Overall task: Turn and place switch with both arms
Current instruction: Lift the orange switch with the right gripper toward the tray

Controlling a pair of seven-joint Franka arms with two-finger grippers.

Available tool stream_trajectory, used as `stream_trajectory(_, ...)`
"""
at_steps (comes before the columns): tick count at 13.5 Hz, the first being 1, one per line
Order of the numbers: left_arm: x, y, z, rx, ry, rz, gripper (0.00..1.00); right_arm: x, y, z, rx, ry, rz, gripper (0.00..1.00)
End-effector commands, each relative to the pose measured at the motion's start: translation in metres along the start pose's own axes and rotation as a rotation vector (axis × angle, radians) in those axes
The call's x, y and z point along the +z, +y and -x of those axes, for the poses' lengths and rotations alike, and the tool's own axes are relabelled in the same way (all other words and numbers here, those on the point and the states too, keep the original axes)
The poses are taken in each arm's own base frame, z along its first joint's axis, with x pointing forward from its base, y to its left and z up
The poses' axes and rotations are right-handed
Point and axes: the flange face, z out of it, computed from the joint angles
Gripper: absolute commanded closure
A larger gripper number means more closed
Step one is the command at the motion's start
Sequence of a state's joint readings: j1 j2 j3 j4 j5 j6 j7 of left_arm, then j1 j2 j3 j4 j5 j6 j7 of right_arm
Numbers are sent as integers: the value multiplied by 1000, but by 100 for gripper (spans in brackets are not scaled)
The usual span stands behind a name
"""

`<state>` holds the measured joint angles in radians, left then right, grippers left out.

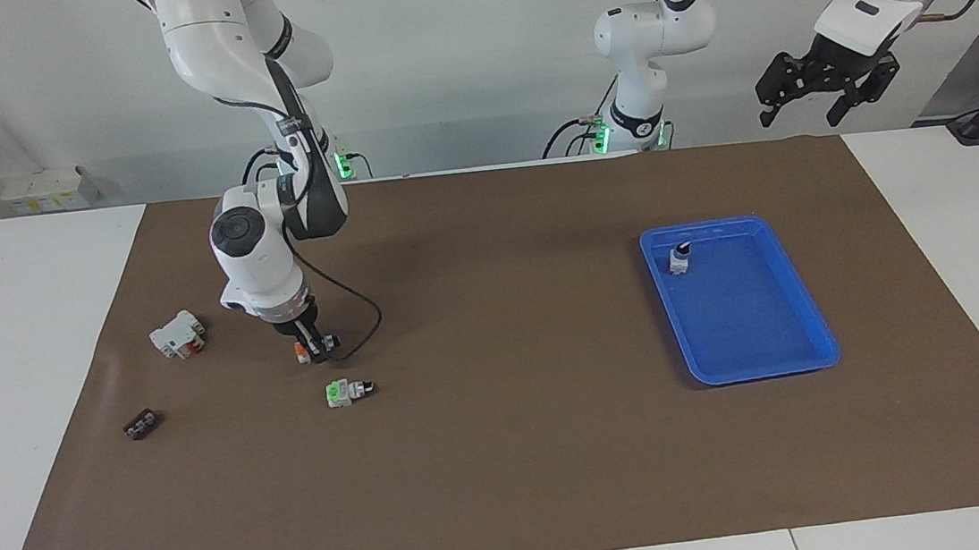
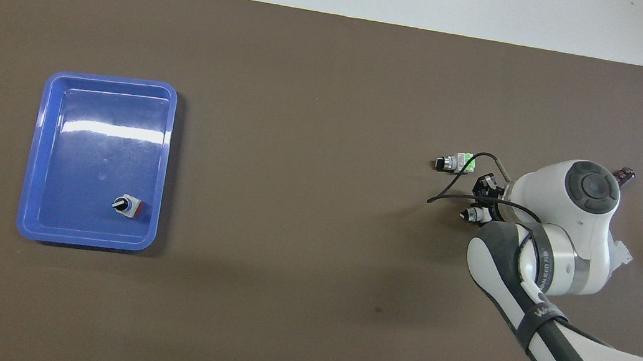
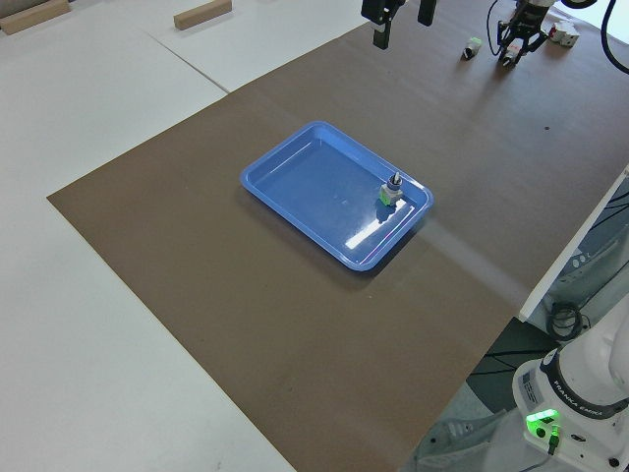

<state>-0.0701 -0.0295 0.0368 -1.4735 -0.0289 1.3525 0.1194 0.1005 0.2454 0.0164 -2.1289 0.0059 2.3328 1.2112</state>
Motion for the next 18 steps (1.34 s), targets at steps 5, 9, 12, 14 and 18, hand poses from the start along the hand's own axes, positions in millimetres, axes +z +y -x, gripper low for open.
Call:
stream_trajectory(5,0,-2,9,6,-8,-11,0,-118,-45,36,121,-281,-51,100)
stream_trajectory(9,0,-2,9,6,-8,-11,0,-194,-58,65,251,-481,-120,100)
stream_trajectory(12,0,-2,9,6,-8,-11,0,-233,-54,83,359,-607,-171,100)
stream_trajectory(14,0,-2,9,6,-8,-11,0,-250,-61,121,382,-676,-178,100)
stream_trajectory(18,0,-2,9,6,-8,-11,0,-271,-85,179,423,-797,-293,100)
